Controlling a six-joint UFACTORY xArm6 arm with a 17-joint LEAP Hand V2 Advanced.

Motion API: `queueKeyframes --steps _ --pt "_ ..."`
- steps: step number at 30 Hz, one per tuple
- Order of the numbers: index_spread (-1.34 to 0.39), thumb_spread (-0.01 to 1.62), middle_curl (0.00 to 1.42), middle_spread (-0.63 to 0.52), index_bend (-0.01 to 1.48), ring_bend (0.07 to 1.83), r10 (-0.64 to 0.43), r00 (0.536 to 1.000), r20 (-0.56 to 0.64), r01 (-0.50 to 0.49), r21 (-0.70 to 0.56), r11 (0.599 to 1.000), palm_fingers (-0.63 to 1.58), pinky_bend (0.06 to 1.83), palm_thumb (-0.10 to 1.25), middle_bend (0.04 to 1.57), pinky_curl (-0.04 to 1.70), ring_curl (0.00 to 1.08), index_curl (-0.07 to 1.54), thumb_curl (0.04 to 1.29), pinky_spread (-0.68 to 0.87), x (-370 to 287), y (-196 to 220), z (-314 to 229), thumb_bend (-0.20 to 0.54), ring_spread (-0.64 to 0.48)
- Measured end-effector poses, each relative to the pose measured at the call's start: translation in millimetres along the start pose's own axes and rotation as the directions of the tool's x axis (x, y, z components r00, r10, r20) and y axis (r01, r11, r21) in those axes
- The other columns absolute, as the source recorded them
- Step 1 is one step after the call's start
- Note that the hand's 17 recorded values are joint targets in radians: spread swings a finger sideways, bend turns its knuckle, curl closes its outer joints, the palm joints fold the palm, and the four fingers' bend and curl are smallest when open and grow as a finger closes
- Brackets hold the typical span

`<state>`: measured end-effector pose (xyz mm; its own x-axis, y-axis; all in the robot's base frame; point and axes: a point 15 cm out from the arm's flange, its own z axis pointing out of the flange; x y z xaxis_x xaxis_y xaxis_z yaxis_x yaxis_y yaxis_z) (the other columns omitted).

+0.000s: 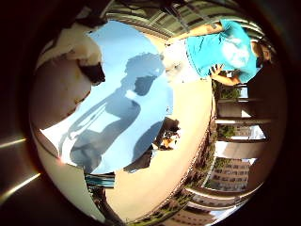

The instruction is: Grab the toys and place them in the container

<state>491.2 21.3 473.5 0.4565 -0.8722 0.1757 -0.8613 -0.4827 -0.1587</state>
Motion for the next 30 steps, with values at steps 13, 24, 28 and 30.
queueKeyframes --steps 13,24,28,30 --pt "-0.68 1.05 0.96 -0.16 0.79 1.57 -0.11 0.972 0.209 0.133 -0.101 0.986 0.85 1.68 0.94 1.36 0.69 0.76 1.1 0.75 0.12 -208.3 -35.1 23.8 -0.014 -0.1" --pt "-0.7 1.07 0.97 -0.16 0.75 1.59 -0.059 0.948 0.313 0.098 -0.11 0.989 0.82 1.68 0.92 1.38 0.74 0.76 1.23 0.79 0.11 -266.1 -90.3 113.8 -0.019 -0.1" --pt "-0.7 1.09 0.93 -0.15 0.73 1.55 -0.047 0.942 0.332 0.087 -0.107 0.99 0.82 1.6 0.76 1.33 0.73 0.73 1.23 0.74 0.13 -275.6 -98.0 126.4 -0.058 -0.06" --pt "-0.69 1.1 0.89 -0.13 0.69 1.48 -0.046 0.942 0.333 0.089 -0.114 0.989 0.81 1.56 0.72 1.27 0.71 0.69 1.2 0.72 0.17 -276.3 -96.8 128.0 -0.059 -0.04"
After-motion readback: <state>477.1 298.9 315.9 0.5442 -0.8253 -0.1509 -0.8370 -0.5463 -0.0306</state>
